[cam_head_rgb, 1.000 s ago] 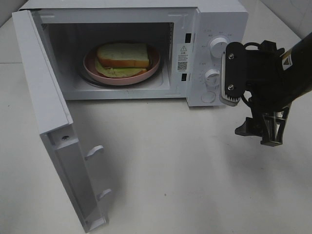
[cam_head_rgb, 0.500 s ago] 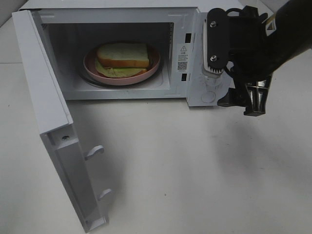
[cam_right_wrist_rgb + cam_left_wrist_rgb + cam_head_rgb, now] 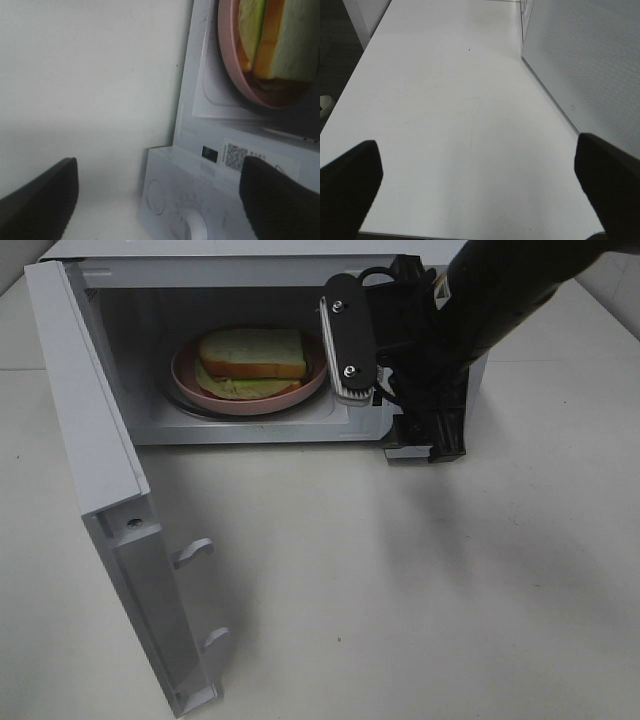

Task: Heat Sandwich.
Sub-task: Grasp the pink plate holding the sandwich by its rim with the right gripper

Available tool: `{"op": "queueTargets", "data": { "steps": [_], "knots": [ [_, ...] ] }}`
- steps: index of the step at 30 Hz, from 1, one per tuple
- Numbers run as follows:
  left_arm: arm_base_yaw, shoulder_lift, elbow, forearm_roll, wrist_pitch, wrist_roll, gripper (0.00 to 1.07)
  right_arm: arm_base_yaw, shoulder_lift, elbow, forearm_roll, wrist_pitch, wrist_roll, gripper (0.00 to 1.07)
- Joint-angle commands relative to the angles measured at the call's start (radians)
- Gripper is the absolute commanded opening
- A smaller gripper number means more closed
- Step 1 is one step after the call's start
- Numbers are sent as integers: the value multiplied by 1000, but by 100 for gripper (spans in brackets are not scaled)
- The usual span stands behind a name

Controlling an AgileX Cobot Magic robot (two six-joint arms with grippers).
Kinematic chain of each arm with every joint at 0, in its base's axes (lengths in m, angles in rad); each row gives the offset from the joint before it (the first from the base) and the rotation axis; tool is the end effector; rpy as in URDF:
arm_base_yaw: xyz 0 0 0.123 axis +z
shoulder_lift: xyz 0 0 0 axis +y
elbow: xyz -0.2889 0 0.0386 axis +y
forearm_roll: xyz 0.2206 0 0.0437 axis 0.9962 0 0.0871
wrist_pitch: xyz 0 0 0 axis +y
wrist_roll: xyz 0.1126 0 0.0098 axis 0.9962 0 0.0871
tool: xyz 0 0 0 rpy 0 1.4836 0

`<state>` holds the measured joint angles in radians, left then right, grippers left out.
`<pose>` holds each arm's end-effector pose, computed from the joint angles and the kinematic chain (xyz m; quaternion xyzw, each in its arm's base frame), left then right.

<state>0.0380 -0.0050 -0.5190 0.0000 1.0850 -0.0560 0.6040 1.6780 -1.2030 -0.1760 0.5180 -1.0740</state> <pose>-0.0194 -0.0007 0.2568 -0.0401 0.8524 -0.0047 0.5214 0.2982 0.1938 0.2559 -0.7392 0.5860 -0.1400 0.3008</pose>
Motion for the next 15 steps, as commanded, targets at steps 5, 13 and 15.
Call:
{"op": "queueTargets", "data": {
  "steps": [5, 13, 15],
  "knots": [
    [2, -16, 2, -10, -14, -2, 100, 27, 92, -98, 0, -10, -17, 83],
    [2, -16, 2, -10, -14, -2, 100, 27, 159, -152, 0, -44, -17, 82],
    [2, -16, 2, -10, -14, -2, 100, 27, 175, -164, 0, -52, -17, 82]
  ]
}}
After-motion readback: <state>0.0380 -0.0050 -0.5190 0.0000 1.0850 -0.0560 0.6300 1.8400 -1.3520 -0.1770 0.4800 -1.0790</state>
